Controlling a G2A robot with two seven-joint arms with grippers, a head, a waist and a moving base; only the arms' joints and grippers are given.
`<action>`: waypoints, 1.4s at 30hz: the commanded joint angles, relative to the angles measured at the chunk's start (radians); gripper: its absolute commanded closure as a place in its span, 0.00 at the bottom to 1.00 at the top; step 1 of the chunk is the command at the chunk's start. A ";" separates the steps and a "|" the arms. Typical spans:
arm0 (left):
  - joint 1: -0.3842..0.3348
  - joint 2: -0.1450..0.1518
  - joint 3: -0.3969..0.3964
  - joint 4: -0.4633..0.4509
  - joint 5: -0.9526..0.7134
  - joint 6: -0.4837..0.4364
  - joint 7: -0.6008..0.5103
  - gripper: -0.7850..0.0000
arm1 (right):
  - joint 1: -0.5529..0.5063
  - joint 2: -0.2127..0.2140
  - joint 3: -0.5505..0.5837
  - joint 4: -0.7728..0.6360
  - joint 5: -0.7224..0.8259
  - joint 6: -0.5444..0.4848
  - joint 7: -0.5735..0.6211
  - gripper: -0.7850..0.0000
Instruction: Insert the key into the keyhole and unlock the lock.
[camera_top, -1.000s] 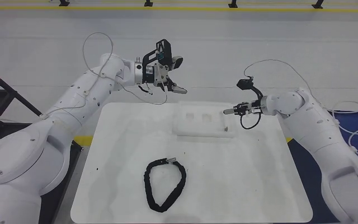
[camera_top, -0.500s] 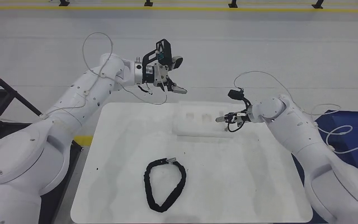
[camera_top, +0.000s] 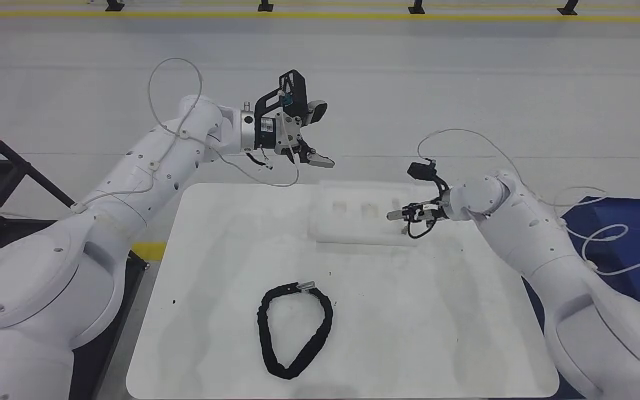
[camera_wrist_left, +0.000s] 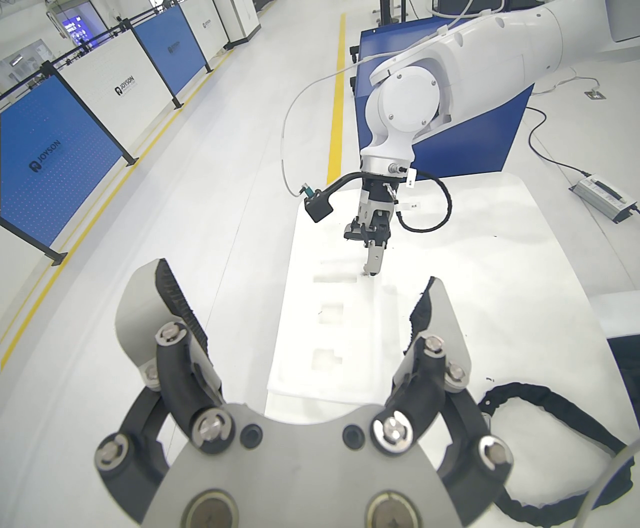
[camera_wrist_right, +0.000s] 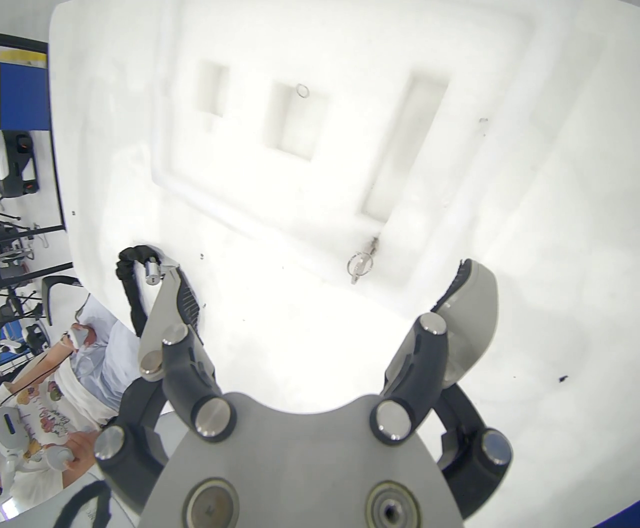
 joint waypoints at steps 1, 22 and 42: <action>0.000 0.000 0.000 0.000 0.000 0.000 0.000 0.00 | -0.007 -0.001 -0.004 -0.023 -0.025 0.025 0.006 0.00; 0.000 0.000 0.000 0.000 0.000 0.000 0.000 0.00 | -0.021 -0.049 -0.031 -0.043 -0.183 0.099 0.020 0.45; 0.000 0.000 0.000 0.000 0.000 0.000 0.000 0.00 | -0.020 -0.115 -0.027 0.067 -0.230 0.155 0.000 0.75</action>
